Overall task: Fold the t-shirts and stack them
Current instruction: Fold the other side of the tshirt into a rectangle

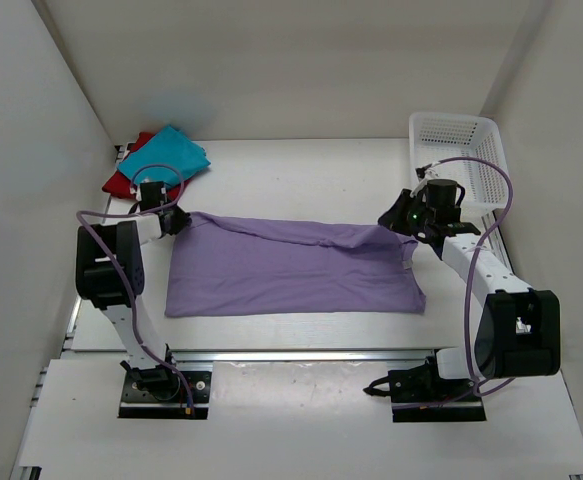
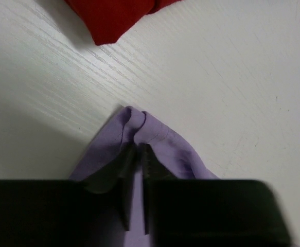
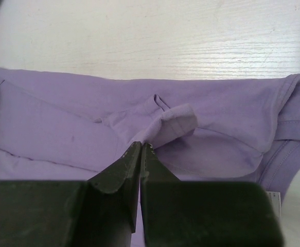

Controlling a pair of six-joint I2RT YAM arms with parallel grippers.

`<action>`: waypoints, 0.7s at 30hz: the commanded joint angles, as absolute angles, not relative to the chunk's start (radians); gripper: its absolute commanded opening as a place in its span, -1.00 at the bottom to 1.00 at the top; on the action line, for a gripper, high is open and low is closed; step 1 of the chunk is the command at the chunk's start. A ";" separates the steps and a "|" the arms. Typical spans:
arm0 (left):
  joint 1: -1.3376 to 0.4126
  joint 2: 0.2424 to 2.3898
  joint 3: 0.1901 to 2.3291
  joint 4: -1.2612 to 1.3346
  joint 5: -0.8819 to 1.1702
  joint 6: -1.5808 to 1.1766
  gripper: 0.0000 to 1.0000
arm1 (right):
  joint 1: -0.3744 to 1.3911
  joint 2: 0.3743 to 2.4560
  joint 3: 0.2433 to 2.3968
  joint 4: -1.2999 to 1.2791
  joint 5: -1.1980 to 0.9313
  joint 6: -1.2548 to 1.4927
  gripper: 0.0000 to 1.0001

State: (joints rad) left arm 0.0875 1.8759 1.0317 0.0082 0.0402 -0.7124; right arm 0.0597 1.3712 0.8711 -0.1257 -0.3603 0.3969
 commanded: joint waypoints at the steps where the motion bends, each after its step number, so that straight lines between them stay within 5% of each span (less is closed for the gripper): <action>1: 0.083 1.867 1.057 0.020 0.038 -0.704 -0.69 | 0.066 1.342 0.867 -0.074 -0.374 0.402 -1.00; 4: 0.078 1.862 1.077 0.015 0.049 -0.706 -1.00 | 0.072 1.353 0.868 -0.075 -0.371 0.397 -1.00; 21: 0.120 1.608 0.962 0.028 0.181 -0.699 -1.00 | 0.049 1.244 0.871 -0.161 -0.338 0.422 -1.00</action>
State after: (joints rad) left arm 0.0925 1.7039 1.0203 0.0162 0.1268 -0.6888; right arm 0.0566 1.2926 0.8692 -0.1421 -0.3588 0.4198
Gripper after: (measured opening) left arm 0.018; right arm 0.008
